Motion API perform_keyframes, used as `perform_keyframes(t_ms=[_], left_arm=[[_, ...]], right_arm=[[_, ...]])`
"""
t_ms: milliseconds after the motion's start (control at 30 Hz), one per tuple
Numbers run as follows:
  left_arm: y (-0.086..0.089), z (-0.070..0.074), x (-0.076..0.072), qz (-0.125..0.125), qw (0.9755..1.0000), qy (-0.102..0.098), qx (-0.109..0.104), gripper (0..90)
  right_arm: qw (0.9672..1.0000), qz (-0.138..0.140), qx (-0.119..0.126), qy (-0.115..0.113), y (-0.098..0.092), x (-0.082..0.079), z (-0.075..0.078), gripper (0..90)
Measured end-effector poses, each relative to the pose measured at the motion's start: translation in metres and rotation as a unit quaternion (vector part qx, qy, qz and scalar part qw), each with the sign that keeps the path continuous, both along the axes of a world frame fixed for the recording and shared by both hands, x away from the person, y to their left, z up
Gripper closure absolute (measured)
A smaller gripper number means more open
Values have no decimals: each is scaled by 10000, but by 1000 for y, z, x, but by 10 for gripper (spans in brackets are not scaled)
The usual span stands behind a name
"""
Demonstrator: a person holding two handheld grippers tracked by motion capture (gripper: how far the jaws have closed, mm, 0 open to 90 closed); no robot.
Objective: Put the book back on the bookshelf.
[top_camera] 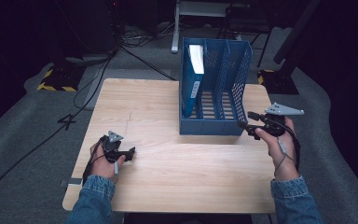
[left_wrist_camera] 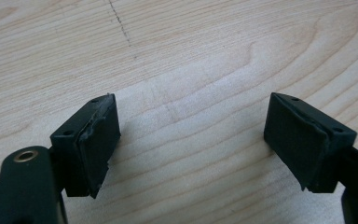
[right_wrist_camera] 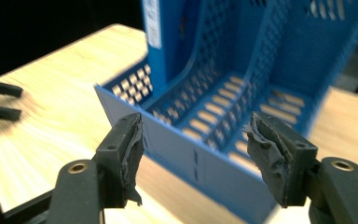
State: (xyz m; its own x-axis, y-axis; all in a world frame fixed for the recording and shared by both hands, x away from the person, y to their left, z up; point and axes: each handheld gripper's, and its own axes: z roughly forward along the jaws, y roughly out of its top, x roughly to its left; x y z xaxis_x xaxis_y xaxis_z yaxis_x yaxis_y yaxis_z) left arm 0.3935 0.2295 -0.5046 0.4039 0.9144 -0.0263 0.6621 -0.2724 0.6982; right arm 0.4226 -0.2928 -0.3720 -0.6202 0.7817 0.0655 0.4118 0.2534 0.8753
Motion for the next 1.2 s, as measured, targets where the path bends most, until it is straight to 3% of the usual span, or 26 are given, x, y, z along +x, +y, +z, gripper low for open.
perform_keyframes(t_ms=[100,167,467,633,933,1200], left_arm=[[-1,0,2,-25,10000,-7,10,180],[-1,0,3,-43,10000,9,-1,177],[-2,0,4,-41,10000,11,6,175],[-2,0,4,-54,10000,6,14,175],[-3,0,5,-44,10000,6,8,173],[-4,0,5,-34,10000,14,18,173]], right_arm=[[9999,-56,-66,112,-11,-2,-7,366],[9994,-96,-255,209,-19,-4,-14,366],[9969,-39,-362,698,-31,-10,-31,358],[9948,-162,-465,894,-37,-10,-51,358],[9934,-212,-581,967,-48,-6,-83,361],[9943,-140,-624,856,-50,-6,-110,359]])
